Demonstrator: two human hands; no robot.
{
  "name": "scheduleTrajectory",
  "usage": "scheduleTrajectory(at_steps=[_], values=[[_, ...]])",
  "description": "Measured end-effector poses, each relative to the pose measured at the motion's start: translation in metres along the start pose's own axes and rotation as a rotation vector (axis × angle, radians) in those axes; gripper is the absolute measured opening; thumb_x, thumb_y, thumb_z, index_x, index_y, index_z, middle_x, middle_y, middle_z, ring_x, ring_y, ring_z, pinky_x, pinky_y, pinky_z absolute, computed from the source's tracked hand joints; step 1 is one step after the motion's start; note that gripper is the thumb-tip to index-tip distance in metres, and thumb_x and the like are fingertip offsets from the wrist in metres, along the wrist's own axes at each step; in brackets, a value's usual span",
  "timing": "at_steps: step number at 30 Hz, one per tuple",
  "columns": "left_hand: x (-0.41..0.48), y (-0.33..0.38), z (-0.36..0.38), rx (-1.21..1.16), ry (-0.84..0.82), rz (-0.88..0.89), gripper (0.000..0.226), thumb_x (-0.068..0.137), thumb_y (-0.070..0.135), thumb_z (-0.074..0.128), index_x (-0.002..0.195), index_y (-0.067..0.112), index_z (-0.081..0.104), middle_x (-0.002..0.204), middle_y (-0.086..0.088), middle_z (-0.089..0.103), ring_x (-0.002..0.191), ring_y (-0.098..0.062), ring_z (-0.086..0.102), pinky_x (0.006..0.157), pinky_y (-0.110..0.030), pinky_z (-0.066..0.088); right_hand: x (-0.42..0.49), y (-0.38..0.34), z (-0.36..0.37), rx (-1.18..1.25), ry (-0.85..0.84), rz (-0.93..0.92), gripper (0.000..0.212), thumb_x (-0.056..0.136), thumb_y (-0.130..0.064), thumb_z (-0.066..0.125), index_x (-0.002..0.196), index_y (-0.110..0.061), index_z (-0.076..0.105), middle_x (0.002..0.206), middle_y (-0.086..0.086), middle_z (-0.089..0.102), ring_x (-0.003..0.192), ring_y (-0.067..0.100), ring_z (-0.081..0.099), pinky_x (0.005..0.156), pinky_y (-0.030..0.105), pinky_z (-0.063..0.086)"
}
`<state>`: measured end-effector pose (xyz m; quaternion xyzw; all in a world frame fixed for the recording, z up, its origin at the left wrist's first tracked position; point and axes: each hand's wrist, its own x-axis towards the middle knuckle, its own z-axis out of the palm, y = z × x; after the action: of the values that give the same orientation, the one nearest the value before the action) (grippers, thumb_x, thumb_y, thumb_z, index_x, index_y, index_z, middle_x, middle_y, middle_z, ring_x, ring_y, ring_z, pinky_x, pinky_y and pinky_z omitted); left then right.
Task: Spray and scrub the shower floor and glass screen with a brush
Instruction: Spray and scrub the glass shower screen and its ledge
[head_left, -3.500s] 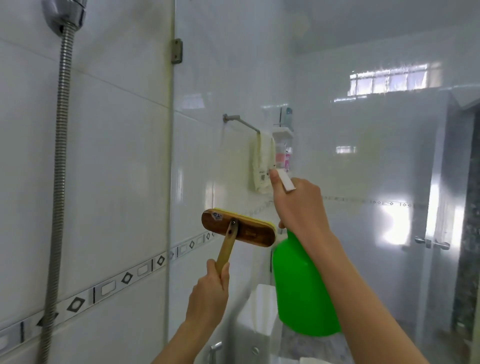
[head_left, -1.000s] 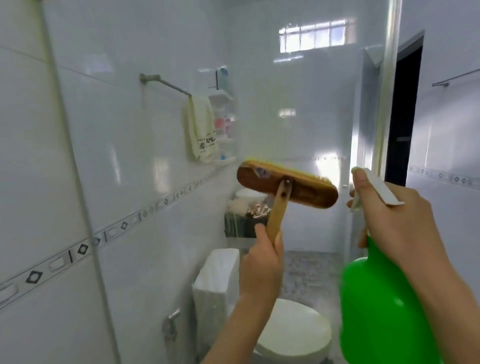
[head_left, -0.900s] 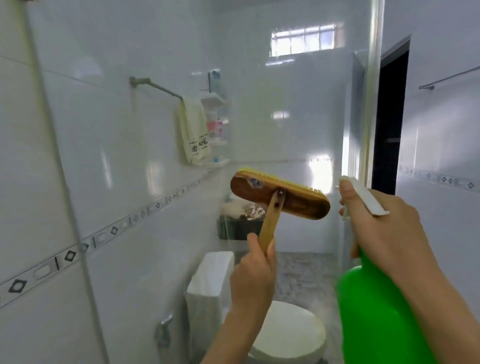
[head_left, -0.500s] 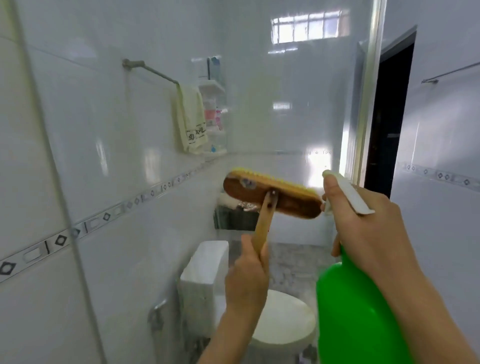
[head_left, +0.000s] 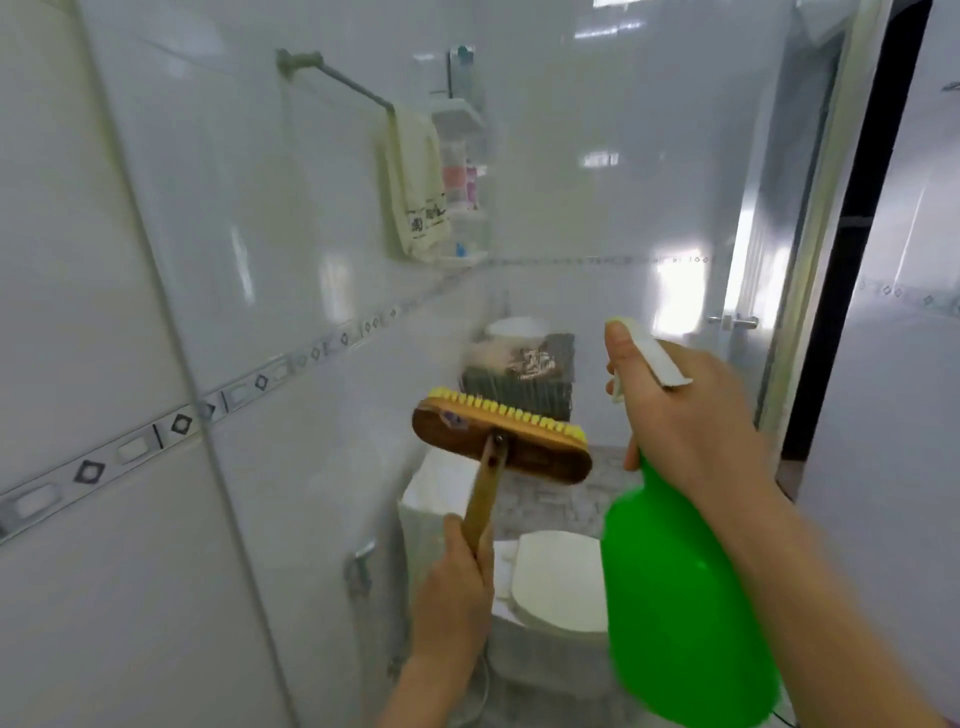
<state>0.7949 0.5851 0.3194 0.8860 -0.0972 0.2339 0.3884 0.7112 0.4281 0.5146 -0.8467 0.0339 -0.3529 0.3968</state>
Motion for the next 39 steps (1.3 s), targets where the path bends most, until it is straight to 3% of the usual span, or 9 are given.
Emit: scheduleTrajectory(at_steps=[3,5,9,13,18,23,27,31,39], values=[[0.017,-0.01,-0.025,0.152,0.01,0.089,0.037,0.089,0.061,0.018,0.097,0.028,0.035,0.073,0.009,0.055,0.056,-0.003,0.053,0.048,-0.014,0.041,0.003,-0.009,0.015,-0.013,-0.021,-0.01,0.057,0.102,-0.051,0.037,0.084,-0.007,0.067,0.075,0.01,0.069,0.06,0.029,0.065,0.07,0.041,0.056],[0.059,0.005,-0.063,0.065,0.111,0.105,0.029,0.095,0.049,0.025,0.095,0.023,0.037,0.067,0.007,0.053,0.049,-0.003,0.048,0.041,-0.012,0.029,0.005,-0.017,0.023,0.008,-0.026,-0.02,0.059,0.103,-0.05,0.037,0.084,-0.003,0.067,0.068,0.014,0.066,0.053,0.026,0.064,0.061,0.034,0.057],[0.119,0.001,-0.104,-0.163,0.378,-0.038,0.038,0.097,0.048,0.025,0.095,0.014,0.042,0.061,0.001,0.05,0.049,-0.014,0.051,0.041,-0.021,0.036,0.003,-0.029,0.043,0.057,-0.042,-0.025,0.058,0.103,-0.049,0.039,0.078,-0.002,0.063,0.06,0.016,0.062,0.043,0.022,0.06,0.039,0.016,0.044],[0.045,-0.058,-0.058,-0.096,0.199,-0.146,0.047,0.09,0.06,0.021,0.097,0.02,0.044,0.061,0.007,0.053,0.049,-0.013,0.054,0.046,-0.029,0.052,-0.003,-0.037,0.072,0.049,-0.116,-0.047,0.059,0.103,-0.048,0.039,0.074,0.0,0.059,0.057,0.012,0.059,0.058,0.032,0.064,0.061,0.037,0.052],[0.08,-0.063,-0.103,-0.006,0.246,-0.07,0.044,0.094,0.052,0.023,0.098,0.013,0.044,0.061,0.003,0.049,0.048,-0.014,0.047,0.045,-0.033,0.04,0.001,-0.046,0.094,0.062,-0.143,-0.037,0.06,0.104,-0.047,0.04,0.077,0.003,0.059,0.057,0.011,0.058,0.035,0.012,0.059,0.039,0.017,0.041],[0.154,-0.059,-0.154,-0.214,0.389,-0.09,0.042,0.1,0.047,0.023,0.097,0.011,0.044,0.06,0.0,0.046,0.044,-0.012,0.044,0.038,-0.027,0.036,0.001,-0.047,0.118,0.071,-0.148,-0.029,0.062,0.102,-0.051,0.04,0.082,0.005,0.057,0.063,0.012,0.06,0.032,0.01,0.058,0.042,0.024,0.042],[0.073,-0.11,-0.096,-0.198,0.22,-0.14,0.036,0.095,0.049,0.026,0.091,0.018,0.043,0.053,0.003,0.043,0.035,-0.006,0.039,0.035,-0.019,0.031,-0.004,-0.033,0.132,0.054,-0.134,-0.038,0.059,0.102,-0.05,0.04,0.082,0.0,0.061,0.071,0.01,0.064,0.037,0.012,0.06,0.04,0.023,0.045],[-0.002,-0.151,-0.072,-0.094,0.029,-0.239,0.037,0.09,0.05,0.025,0.089,0.018,0.045,0.049,0.004,0.041,0.033,-0.007,0.04,0.034,-0.014,0.028,-0.011,-0.016,0.138,0.012,-0.137,-0.019,0.06,0.101,-0.053,0.038,0.072,-0.003,0.055,0.061,0.011,0.06,0.048,0.026,0.064,0.056,0.042,0.054],[-0.001,-0.156,-0.069,-0.121,0.08,-0.257,0.033,0.094,0.046,0.028,0.079,0.02,0.042,0.051,0.002,0.042,0.035,-0.008,0.037,0.035,-0.02,0.031,-0.035,0.017,0.123,0.07,-0.039,0.044,0.046,0.101,-0.045,0.047,0.068,-0.013,0.055,0.06,0.005,0.057,0.052,0.029,0.062,0.051,0.048,0.056]])
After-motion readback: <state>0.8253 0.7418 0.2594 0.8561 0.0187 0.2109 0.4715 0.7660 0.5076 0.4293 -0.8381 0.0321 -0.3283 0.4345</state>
